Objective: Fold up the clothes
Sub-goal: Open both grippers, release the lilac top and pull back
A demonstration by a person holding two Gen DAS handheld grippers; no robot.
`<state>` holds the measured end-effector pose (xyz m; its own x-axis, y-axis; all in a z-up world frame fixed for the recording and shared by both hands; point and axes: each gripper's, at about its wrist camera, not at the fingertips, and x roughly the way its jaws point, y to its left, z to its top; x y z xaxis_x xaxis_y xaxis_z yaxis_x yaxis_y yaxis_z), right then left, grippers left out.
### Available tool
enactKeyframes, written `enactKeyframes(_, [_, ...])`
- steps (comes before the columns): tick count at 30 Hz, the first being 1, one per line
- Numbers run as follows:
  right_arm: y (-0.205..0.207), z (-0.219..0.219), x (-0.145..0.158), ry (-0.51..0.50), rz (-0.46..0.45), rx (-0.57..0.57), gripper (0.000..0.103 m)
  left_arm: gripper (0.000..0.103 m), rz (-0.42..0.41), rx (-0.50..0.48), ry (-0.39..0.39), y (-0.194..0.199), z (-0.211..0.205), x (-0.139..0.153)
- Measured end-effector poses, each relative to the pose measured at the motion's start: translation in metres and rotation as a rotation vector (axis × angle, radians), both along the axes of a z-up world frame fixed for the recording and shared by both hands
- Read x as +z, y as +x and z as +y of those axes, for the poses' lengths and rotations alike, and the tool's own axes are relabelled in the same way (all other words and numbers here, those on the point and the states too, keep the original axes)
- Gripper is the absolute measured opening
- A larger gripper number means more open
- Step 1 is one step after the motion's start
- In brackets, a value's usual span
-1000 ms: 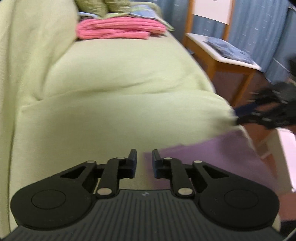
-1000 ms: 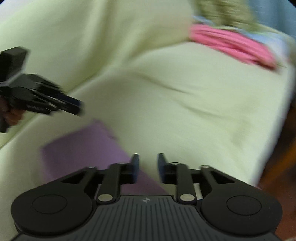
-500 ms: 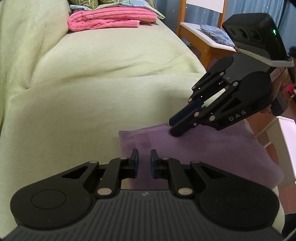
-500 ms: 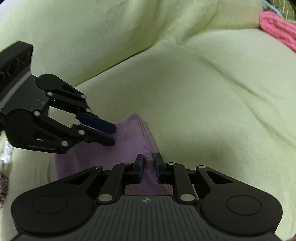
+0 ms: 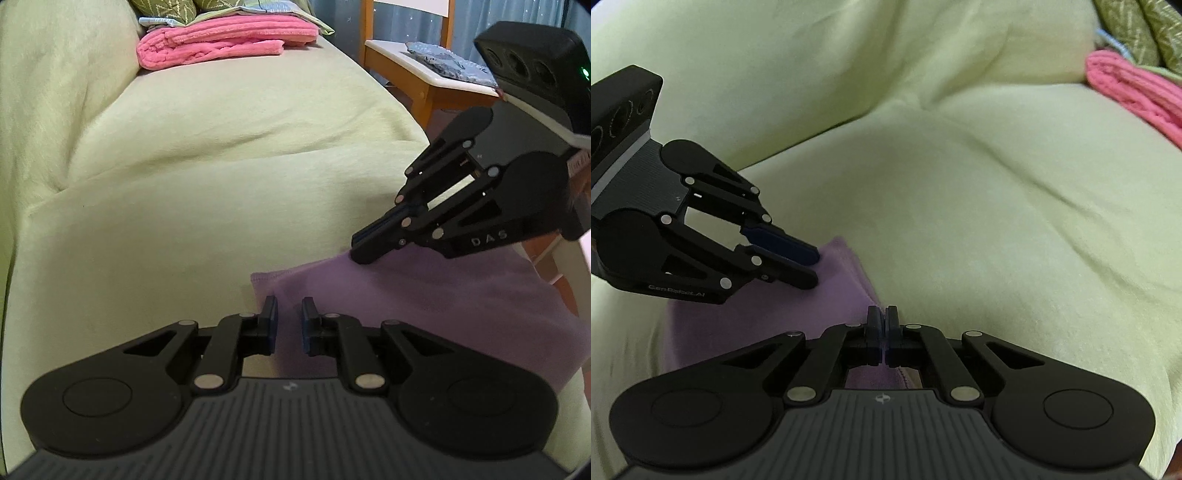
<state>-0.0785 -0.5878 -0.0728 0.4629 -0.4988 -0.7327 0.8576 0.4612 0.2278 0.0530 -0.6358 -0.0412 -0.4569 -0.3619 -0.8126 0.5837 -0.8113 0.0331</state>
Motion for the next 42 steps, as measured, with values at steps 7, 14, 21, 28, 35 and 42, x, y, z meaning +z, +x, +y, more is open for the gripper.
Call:
enactKeyframes(7, [-0.001,0.002,-0.006,0.027,0.012,-0.065,0.000,0.007,0.003,-0.005,0.011,-0.005,-0.010,-0.001])
enactKeyframes(14, [-0.009,0.011,0.010,-0.016,-0.029,-0.147,0.029,0.005,0.005,-0.055,-0.041,-0.013,-0.010,0.010])
enactKeyframes(21, [-0.034,0.076,0.025,-0.003,-0.034,-0.320,0.023,0.006,-0.068,-0.123,-0.062,-0.022,-0.004,-0.005])
enactKeyframes(28, [-0.061,0.109,-0.002,0.082,0.081,-0.486,0.009,0.010,-0.066,-0.139,-0.085,-0.013,-0.006,-0.010])
enactKeyframes(35, [-0.005,0.148,0.051,0.012,0.037,-0.422,0.015,0.004,-0.002,-0.095,-0.040,0.026,0.006,0.037])
enactKeyframes(42, [0.077,0.180,0.026,0.028,0.179,-0.324,0.015,0.005,-0.128,-0.219,0.020,0.043,0.071,0.010])
